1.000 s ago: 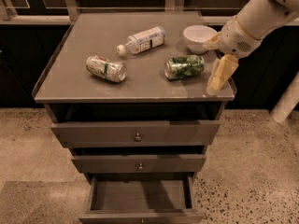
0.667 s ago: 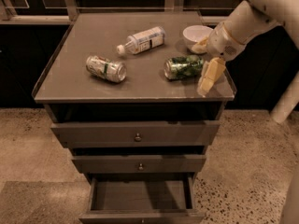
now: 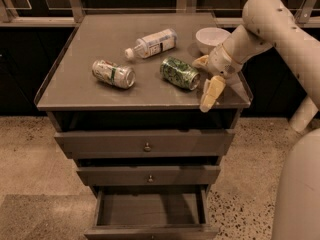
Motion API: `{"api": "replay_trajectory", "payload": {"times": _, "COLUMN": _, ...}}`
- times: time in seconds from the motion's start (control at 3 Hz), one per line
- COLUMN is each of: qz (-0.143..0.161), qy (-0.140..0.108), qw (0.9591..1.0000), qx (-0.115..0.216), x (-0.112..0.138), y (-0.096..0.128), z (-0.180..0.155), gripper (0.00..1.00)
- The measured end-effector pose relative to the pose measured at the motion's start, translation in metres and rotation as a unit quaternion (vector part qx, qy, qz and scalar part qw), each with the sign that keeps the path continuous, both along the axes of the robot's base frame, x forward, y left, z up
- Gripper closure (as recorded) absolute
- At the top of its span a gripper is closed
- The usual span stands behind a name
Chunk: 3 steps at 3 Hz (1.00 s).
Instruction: Place green can into bottom drawer
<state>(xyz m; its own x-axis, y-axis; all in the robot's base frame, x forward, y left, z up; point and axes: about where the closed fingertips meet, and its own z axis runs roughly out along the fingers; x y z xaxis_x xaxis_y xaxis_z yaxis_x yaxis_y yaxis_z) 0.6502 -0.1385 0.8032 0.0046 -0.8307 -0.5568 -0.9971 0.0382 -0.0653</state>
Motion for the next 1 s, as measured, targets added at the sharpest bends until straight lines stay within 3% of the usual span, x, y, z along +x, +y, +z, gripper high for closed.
{"api": "replay_trajectory", "payload": {"times": 0.33, "qz": 0.000, "qy": 0.008, "qw": 0.9996, "qx": -0.028, "x": -0.015, "y": 0.024, "z": 0.038, "gripper": 0.00}}
{"api": "replay_trajectory", "payload": {"times": 1.0, "qz": 0.008, "qy": 0.011, "qw": 0.9991, "qx": -0.040, "x": 0.004, "y": 0.045, "z": 0.023, "gripper": 0.00}}
